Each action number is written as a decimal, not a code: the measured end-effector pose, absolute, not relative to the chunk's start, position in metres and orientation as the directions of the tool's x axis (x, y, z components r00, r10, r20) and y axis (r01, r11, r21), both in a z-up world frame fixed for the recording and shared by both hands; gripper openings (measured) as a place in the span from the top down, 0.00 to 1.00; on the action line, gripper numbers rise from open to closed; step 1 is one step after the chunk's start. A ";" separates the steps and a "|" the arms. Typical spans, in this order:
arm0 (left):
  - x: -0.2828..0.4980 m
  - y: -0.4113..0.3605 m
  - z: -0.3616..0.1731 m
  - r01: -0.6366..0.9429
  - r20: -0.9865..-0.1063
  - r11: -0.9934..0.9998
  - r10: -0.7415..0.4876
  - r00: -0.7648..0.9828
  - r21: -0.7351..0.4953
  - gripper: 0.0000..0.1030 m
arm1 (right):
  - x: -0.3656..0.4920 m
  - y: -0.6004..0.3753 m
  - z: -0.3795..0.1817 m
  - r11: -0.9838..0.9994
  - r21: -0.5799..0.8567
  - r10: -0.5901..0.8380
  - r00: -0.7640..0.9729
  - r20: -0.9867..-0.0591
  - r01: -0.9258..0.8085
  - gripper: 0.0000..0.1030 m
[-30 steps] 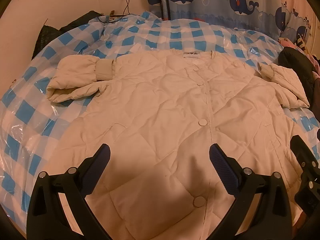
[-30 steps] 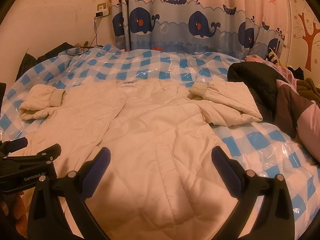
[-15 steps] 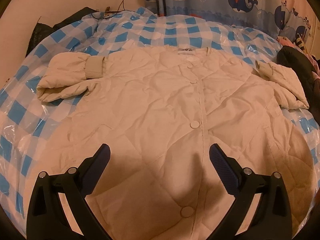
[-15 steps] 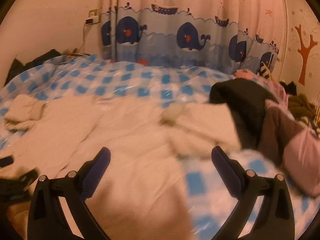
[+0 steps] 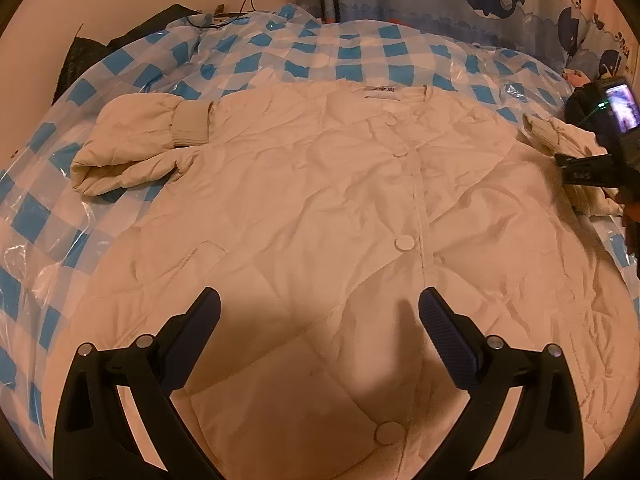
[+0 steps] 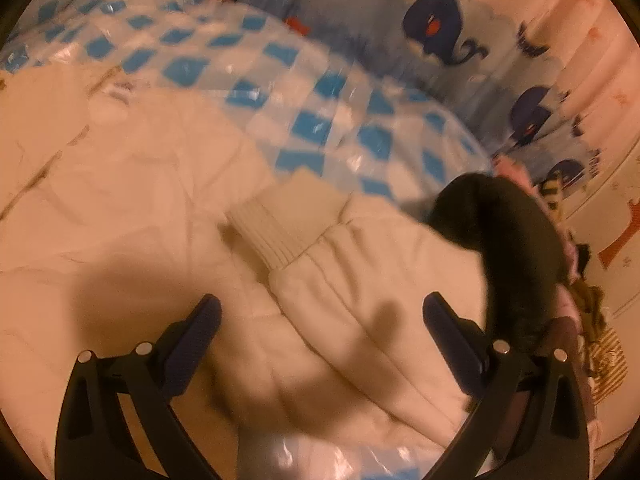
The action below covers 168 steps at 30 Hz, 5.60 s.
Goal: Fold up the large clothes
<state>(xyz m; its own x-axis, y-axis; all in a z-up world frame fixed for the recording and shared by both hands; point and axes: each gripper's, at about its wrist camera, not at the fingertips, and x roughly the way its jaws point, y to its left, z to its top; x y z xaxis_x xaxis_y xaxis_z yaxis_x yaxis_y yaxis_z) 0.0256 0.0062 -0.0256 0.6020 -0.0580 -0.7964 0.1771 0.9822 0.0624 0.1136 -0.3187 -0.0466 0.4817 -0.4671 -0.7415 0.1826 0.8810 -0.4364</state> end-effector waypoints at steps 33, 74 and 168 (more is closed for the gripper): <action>0.022 -0.010 -0.030 0.199 -0.774 0.973 -0.039 0.632 0.114 0.07 | -0.122 -0.537 0.067 0.640 0.166 -0.506 0.574 -0.644 0.750 0.51; 0.274 0.198 0.031 0.104 -0.722 0.986 0.024 0.691 0.133 0.82 | -0.038 -0.215 -0.058 0.942 0.283 0.115 0.617 -0.778 0.181 0.35; 0.066 0.055 -0.002 0.131 -0.640 0.986 -0.166 0.751 -0.103 0.11 | -0.078 -0.575 0.032 0.638 0.455 -0.320 0.752 -0.577 0.621 0.91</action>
<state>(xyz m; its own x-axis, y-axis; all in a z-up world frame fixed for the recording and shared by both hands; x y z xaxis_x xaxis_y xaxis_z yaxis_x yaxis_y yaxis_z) 0.0661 0.0554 -0.0022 0.7506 -0.1662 -0.6395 0.1310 0.9861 -0.1025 -0.0783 -0.5754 0.0323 0.7516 -0.3198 -0.5770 0.6210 0.6381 0.4552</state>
